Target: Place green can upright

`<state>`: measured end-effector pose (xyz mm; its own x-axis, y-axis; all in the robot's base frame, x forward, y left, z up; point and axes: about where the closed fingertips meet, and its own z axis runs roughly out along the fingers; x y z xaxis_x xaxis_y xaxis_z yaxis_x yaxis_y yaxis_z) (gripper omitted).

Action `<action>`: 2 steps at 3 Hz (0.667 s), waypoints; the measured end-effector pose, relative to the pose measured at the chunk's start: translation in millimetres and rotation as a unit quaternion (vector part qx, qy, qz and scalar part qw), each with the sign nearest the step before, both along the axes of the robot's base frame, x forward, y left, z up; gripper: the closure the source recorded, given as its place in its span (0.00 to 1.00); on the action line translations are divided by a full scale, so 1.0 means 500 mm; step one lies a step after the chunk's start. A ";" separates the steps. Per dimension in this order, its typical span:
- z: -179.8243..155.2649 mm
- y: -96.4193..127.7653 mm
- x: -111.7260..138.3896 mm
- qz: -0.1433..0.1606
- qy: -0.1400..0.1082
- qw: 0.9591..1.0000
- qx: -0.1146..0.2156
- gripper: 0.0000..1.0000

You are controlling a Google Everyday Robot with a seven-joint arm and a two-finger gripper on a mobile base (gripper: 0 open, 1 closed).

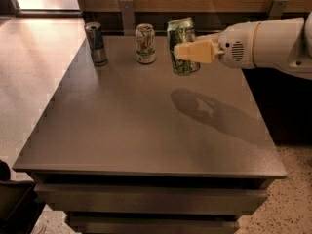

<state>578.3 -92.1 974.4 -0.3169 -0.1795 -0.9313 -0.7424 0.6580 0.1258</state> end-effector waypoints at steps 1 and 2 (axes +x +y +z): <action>0.005 0.010 0.000 0.012 -0.015 1.000 -0.011 1.00; 0.008 0.009 -0.005 0.037 -0.049 0.997 -0.040 1.00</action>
Offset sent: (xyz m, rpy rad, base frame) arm -0.0047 -0.0032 0.0017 -0.1775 -0.2108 0.1452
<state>575.8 -87.7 978.2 -0.2075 -0.2751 -0.9388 -0.7959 0.6054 -0.0015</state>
